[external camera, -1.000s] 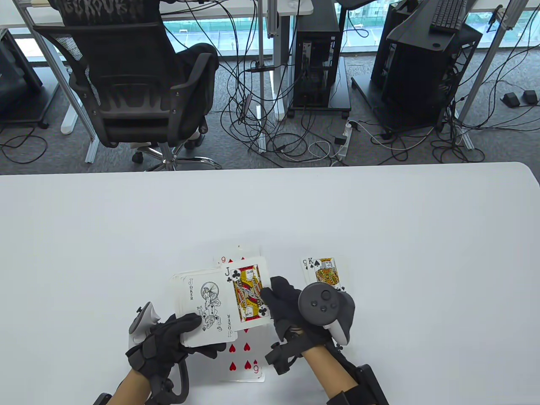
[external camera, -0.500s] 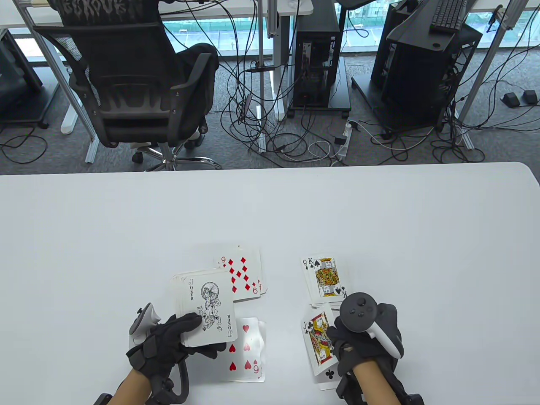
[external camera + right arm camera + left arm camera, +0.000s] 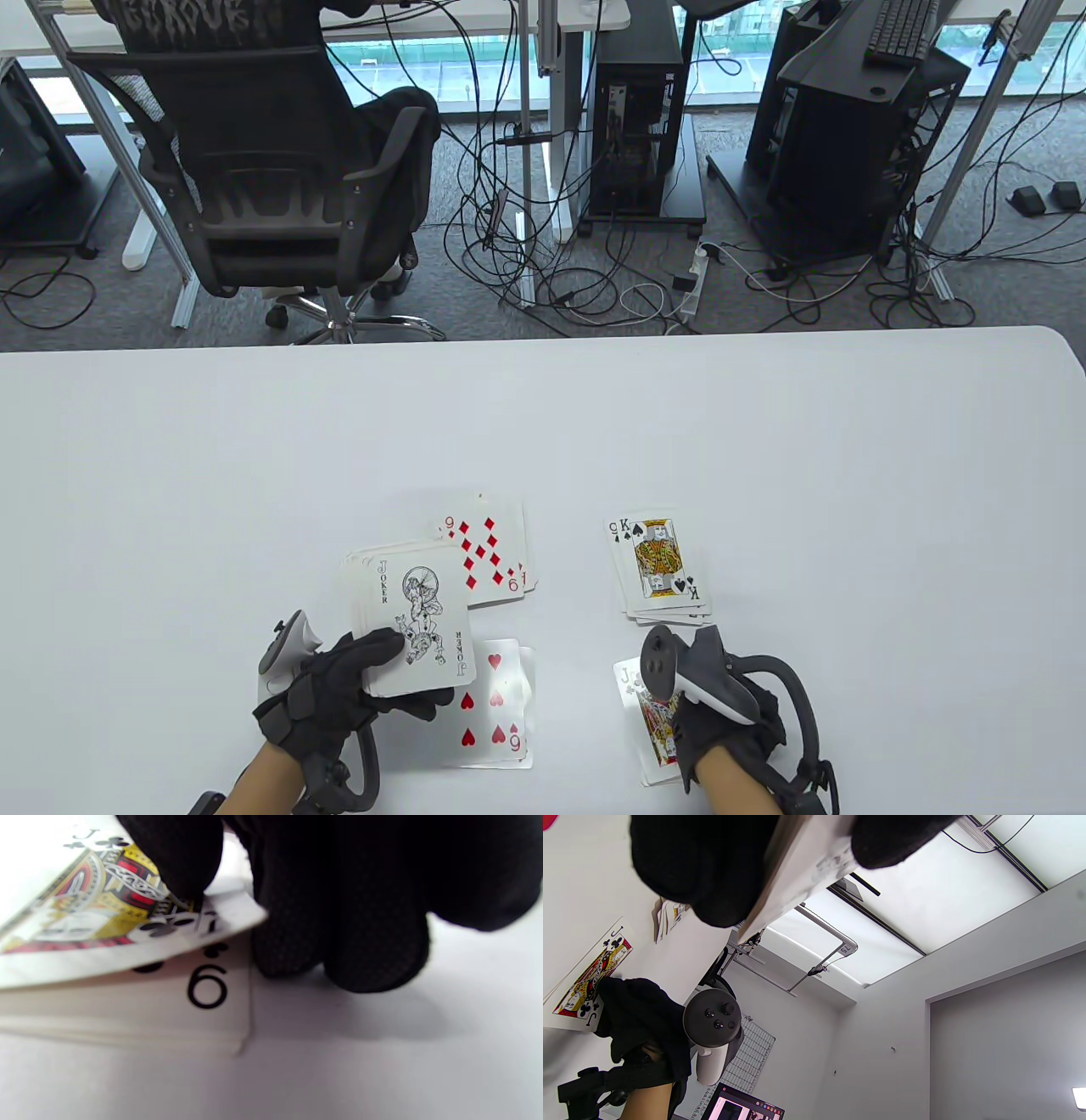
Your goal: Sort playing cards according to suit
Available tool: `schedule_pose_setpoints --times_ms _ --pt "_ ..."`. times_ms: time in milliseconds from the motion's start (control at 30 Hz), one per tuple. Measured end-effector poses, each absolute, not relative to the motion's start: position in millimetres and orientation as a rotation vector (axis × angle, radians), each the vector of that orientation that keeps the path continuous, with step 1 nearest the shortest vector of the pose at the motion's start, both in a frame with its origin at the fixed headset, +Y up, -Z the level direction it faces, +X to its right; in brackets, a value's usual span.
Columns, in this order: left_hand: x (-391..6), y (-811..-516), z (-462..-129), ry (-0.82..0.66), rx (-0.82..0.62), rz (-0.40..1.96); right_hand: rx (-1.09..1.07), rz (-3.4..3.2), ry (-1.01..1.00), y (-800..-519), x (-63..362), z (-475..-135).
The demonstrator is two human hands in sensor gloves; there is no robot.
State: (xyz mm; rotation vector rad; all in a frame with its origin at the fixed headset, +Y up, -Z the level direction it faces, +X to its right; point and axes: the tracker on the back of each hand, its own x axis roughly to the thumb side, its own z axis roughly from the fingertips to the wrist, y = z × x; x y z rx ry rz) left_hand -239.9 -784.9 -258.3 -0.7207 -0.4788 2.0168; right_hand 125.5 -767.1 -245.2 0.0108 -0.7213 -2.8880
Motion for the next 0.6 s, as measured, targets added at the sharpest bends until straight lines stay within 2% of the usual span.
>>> schedule_pose_setpoints --times_ms 167,267,400,467,533,600 --pt "-240.2 -783.9 -258.4 -0.487 -0.717 2.015 0.018 -2.823 -0.770 -762.1 120.0 -247.4" --pt "-240.3 -783.8 -258.5 -0.488 -0.716 2.013 -0.049 -2.964 -0.642 -740.7 104.9 -249.4" --pt "-240.0 -784.5 -258.1 -0.483 -0.725 2.012 -0.365 -3.308 -0.329 -706.6 68.7 -250.0" --pt "-240.1 -784.0 -258.1 -0.488 -0.725 2.009 -0.612 -3.505 -0.159 -693.1 45.7 -249.6" --pt "-240.3 -783.7 -258.3 -0.491 -0.721 2.008 -0.831 -3.629 -0.067 -686.9 26.7 -250.0" --pt "-240.3 -783.8 -258.5 -0.491 -0.718 2.008 -0.929 -3.736 -0.027 -685.0 12.3 -249.2"
